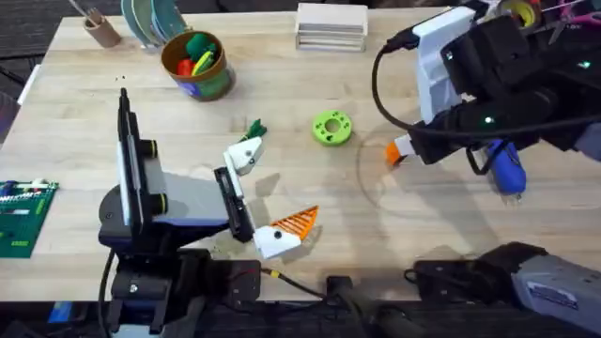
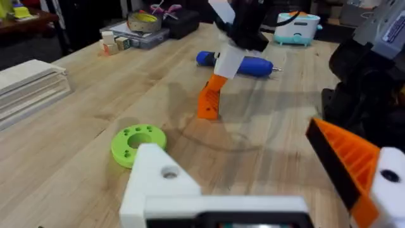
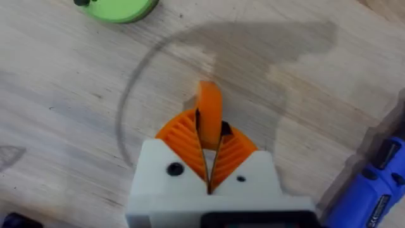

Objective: Pick up the gripper from the table and insert it into the empty holder that is missing its gripper. Then pick up a screw, insert it into the mounting hole, and use the screwdriver to tighten it. Finally, clean up the table by picking up the vegetable and placing it into the bucket.

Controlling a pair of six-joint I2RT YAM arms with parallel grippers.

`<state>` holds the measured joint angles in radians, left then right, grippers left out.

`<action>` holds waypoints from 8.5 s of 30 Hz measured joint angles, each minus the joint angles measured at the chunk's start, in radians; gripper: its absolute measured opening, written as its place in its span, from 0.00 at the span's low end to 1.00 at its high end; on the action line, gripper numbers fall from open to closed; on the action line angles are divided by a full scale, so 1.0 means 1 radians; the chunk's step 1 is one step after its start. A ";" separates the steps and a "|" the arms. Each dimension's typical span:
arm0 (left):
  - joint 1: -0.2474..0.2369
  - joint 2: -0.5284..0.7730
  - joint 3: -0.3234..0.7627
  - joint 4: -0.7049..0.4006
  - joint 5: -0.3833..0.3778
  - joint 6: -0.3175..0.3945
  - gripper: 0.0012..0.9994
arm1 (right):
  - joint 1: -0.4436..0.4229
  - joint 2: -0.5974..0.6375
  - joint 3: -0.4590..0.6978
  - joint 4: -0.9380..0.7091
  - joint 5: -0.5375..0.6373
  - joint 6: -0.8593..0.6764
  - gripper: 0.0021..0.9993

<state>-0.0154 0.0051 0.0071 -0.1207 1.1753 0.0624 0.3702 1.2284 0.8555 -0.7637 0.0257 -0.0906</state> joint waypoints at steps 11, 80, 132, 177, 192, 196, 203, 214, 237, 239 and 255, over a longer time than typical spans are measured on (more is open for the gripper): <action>0.000 0.000 0.000 0.000 0.000 0.000 0.99 | 0.000 -0.098 0.012 -0.055 0.000 0.000 0.02; 0.000 0.000 0.000 -0.002 0.003 -0.005 0.99 | 0.255 -0.127 -0.367 1.176 -0.855 0.951 0.02; 0.014 0.000 0.000 0.010 -0.084 -0.037 0.99 | 0.321 0.282 -0.370 1.721 -0.721 1.274 0.01; -0.002 0.000 0.002 -0.001 -0.011 -0.025 0.99 | 0.312 0.308 -0.364 1.743 -0.869 1.291 0.68; -0.002 0.000 0.002 -0.002 -0.006 -0.025 0.99 | 0.226 0.308 -0.362 1.710 -0.670 1.145 0.95; -0.002 0.000 0.002 -0.002 -0.004 -0.025 0.99 | 0.185 0.308 -0.362 1.710 -0.587 1.053 0.95; -0.002 0.000 0.002 -0.002 -0.003 -0.024 0.99 | 0.096 0.308 -0.257 1.481 -0.536 0.871 0.96; -0.002 0.000 0.002 -0.003 0.001 -0.024 0.99 | 0.063 0.266 0.044 0.970 -0.519 0.481 0.96; -0.002 0.000 0.002 -0.003 0.003 -0.024 0.99 | 0.063 0.031 0.092 0.435 -0.302 0.288 0.96; -0.002 0.000 0.002 -0.003 0.003 -0.024 0.99 | 0.063 0.031 0.092 0.398 -0.299 0.275 0.96; -0.002 0.000 0.002 -0.003 0.003 -0.024 0.99 | 0.149 0.098 0.092 0.315 -0.198 0.101 0.96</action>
<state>-0.0174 0.0053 0.0086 -0.1238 1.1786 0.0380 0.5195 1.3260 0.9474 -0.4488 -0.1719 0.0109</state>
